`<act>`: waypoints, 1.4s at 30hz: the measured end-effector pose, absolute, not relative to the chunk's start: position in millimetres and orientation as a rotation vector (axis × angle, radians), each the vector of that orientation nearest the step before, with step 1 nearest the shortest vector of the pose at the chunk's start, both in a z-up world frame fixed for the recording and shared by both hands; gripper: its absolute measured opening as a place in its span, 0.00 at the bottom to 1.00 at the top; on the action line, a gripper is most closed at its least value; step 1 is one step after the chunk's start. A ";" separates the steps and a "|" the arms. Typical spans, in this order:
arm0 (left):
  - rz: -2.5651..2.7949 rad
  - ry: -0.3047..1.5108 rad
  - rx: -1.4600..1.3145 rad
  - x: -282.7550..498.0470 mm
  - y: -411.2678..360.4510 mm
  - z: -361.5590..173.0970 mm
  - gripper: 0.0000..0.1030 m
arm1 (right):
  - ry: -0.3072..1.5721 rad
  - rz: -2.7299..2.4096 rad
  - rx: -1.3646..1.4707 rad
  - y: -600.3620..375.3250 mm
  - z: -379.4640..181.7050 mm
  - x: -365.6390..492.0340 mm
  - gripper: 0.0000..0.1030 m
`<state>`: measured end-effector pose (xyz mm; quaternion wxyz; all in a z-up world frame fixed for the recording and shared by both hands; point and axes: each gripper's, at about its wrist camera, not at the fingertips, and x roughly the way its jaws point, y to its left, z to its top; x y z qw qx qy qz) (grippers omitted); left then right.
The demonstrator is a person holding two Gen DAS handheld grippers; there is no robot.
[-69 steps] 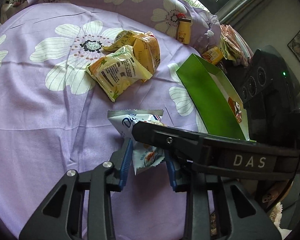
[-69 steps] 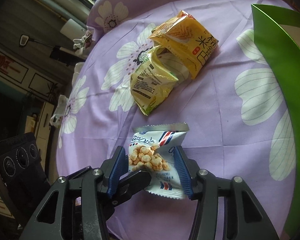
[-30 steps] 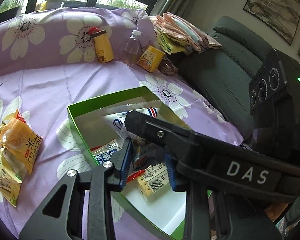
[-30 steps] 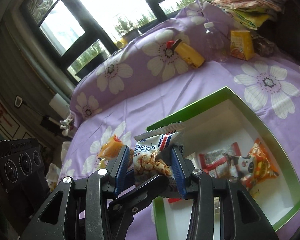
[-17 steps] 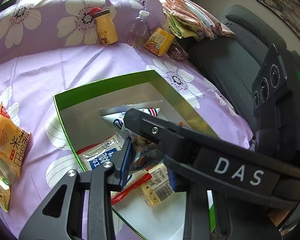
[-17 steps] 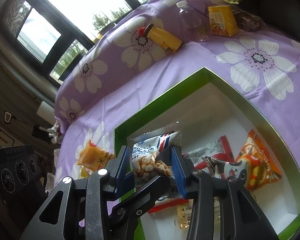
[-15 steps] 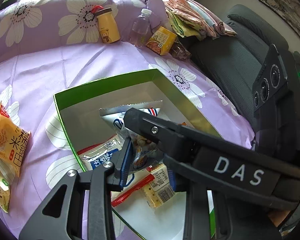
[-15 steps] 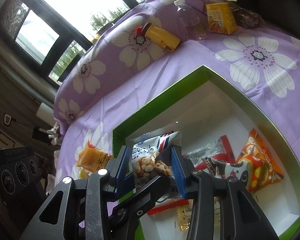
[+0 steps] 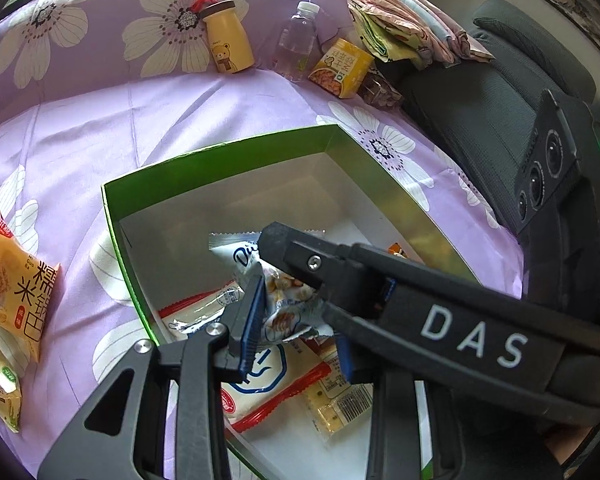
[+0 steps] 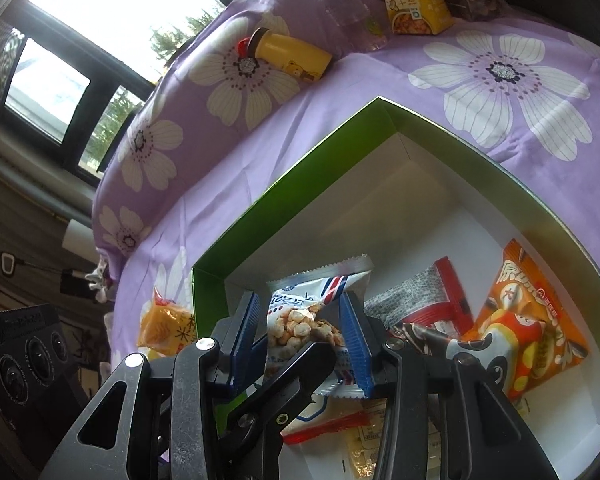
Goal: Organize snacks
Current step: 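Lower the peanut packet into the box and open the right gripper, then move the right tool to the yellow-green snack bag and grasp it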
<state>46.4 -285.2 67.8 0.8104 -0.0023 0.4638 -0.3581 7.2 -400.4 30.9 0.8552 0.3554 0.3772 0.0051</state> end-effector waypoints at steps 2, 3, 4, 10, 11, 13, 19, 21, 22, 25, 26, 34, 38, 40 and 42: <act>-0.765 0.993 -0.019 45.4 -283.8 68.1 0.30 | 0.786 0.010 0.753 -400.8 31.8 5.4 0.44; -0.768 0.992 -0.023 44.4 -283.6 68.8 0.30 | 0.783 0.007 0.754 -400.9 32.4 3.8 0.44; -0.768 0.989 -0.024 43.3 -282.8 70.1 0.31 | 0.779 0.002 0.751 -401.0 33.4 2.9 0.44; -0.755 0.936 -0.056 33.2 -261.9 88.6 0.37 | 0.738 -0.072 0.688 -399.8 47.8 -10.4 0.44; -0.751 0.925 -0.064 31.6 -255.7 92.6 0.41 | 0.727 -0.071 0.686 -399.2 50.4 -13.0 0.44; -0.733 0.908 -0.077 28.6 -241.9 100.1 0.50 | 0.710 -0.065 0.683 -397.2 55.4 -17.0 0.44; -0.632 0.847 -0.131 17.6 -188.2 117.4 0.71 | 0.687 -0.049 0.634 -378.0 69.1 -27.9 0.47; -0.574 0.827 -0.150 13.8 -167.9 121.3 0.77 | 0.679 -0.031 0.610 -368.5 73.2 -30.3 0.51; -0.547 0.818 -0.162 12.6 -156.8 122.2 0.78 | 0.677 -0.020 0.596 -363.0 75.2 -31.3 0.53; -0.460 0.800 -0.200 8.8 -123.7 121.9 0.83 | 0.672 0.017 0.559 -347.0 80.1 -30.1 0.56; -0.437 0.802 -0.211 8.5 -112.5 120.5 0.83 | 0.673 0.032 0.553 -341.6 80.3 -29.4 0.58; -0.281 0.866 -0.325 13.6 -35.8 89.5 0.84 | 0.735 0.202 0.537 -290.4 71.2 -6.9 0.67; -0.260 0.909 -0.389 18.8 -14.4 68.7 0.84 | 0.788 0.288 0.521 -259.2 61.0 9.4 0.67; -0.267 0.924 -0.413 22.9 -9.4 59.3 0.84 | 0.816 0.318 0.504 -243.1 56.1 17.0 0.67; -0.284 0.939 -0.441 27.4 -7.6 51.2 0.84 | 0.841 0.343 0.488 -227.5 51.6 24.7 0.67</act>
